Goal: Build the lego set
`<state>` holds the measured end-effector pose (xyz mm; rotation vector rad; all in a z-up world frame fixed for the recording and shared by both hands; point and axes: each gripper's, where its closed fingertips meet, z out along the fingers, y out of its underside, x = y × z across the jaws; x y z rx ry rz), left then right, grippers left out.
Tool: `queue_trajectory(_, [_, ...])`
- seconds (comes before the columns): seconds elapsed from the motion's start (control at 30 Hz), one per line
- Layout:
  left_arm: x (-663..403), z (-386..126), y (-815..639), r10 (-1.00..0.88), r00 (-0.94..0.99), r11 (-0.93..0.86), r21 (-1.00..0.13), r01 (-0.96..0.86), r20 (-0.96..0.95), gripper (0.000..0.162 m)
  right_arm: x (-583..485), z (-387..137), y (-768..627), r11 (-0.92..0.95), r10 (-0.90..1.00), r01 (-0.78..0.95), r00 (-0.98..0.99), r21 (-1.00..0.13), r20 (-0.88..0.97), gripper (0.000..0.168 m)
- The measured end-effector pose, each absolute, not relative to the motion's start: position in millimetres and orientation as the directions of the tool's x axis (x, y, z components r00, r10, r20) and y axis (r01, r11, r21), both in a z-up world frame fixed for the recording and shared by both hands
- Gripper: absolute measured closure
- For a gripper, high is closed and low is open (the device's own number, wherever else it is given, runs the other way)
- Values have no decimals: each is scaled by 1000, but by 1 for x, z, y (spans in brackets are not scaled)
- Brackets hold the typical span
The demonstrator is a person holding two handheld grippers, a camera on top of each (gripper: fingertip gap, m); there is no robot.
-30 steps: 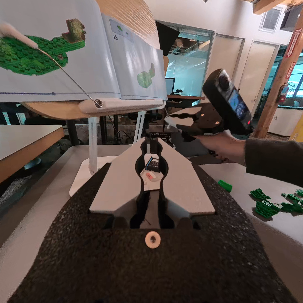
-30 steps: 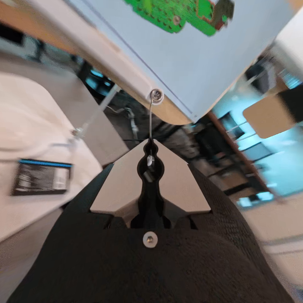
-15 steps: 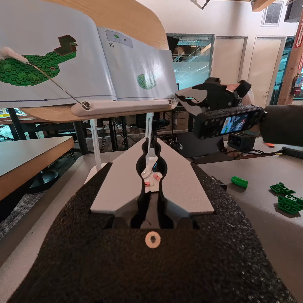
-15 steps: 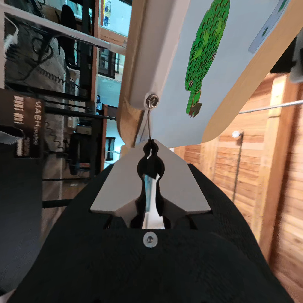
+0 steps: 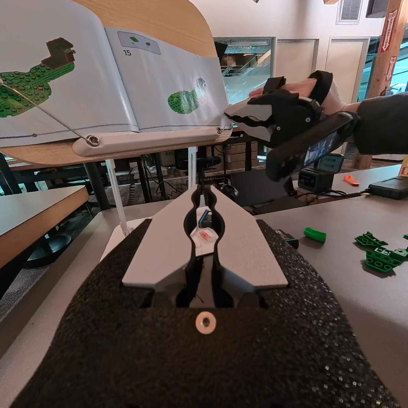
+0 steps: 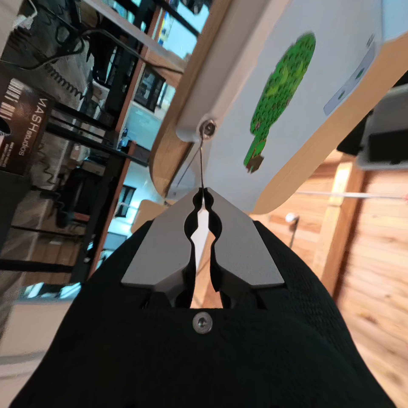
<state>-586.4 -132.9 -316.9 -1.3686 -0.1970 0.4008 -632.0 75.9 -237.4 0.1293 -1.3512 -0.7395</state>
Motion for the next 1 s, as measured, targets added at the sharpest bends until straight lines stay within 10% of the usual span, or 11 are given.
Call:
queue_trajectory(0.23, [-578,-314,-135,370,922,163,-968,-189,-118,159,-549,-238,59,847,61,512,175,-144,983,147])
queue_trajectory(0.53, [-573,-306,-151,399,910,216,-953,-213,-113,161,-402,-273,-43,567,665,250,423,-785,615,146])
queue_trajectory(1.0, [-548,-303,-169,382,916,234,-945,-228,-127,162,-321,-303,-43,532,613,83,648,-842,451,146])
